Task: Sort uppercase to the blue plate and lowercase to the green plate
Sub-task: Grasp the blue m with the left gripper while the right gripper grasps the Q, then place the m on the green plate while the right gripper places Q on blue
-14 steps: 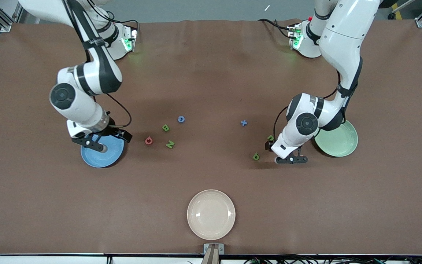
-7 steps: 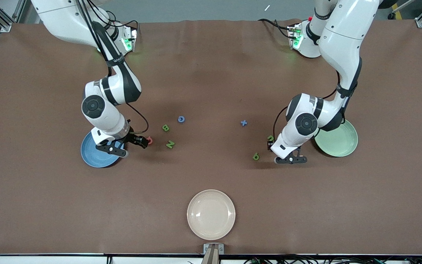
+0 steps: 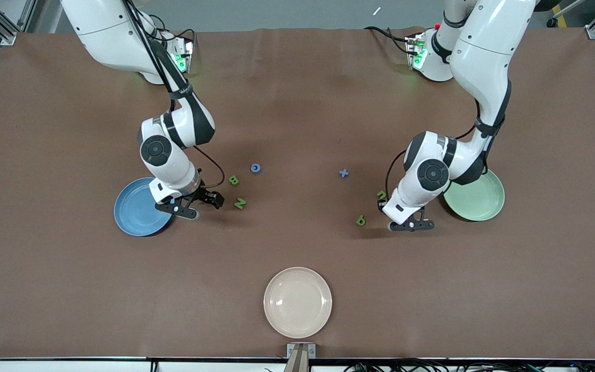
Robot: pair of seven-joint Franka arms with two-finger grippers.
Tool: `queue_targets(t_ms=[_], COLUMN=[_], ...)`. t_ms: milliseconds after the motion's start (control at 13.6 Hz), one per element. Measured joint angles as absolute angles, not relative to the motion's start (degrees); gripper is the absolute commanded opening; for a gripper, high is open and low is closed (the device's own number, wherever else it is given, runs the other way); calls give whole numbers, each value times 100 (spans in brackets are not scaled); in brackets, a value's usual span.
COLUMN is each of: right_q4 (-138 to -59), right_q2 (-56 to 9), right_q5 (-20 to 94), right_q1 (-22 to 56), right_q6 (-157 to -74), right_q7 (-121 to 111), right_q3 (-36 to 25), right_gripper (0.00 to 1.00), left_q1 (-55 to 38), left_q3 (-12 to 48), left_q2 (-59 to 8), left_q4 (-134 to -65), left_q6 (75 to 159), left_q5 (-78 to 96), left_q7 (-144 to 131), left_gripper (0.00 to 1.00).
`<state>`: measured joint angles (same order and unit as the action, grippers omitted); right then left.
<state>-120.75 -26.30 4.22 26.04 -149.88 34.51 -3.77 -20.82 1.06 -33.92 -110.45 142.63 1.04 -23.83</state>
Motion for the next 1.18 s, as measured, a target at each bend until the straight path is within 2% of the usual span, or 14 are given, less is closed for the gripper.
queue_targets(t_ms=[221,516,884,1179], right_q4=[-12200,-12490,-12501,-12500], right_q2=[-2742,-2799,-2759,-2754], right_q5=[422,422,422,423], right_q1=[2662,2762,2785,2786], right_q6=[-15073,-15467,-15481,-15482], right_q7=[3462,3479,3484,3490], right_q3=[-376,-376,-377,-384], right_gripper=[96,83,77,76], left_q1=[-2062,-1769,-982,-410], left_q3=[102,86,63,61], left_q2=[-3372,-2832,-1641,-1372], left_q4=[-11034,-11189,-12213,-12965], left_q6=[14262,13688,13385,13837], left_q5=[104,104,39,-448], left_q7=[-2452,-1965,-605,89], left_gripper=[22,22,22,22])
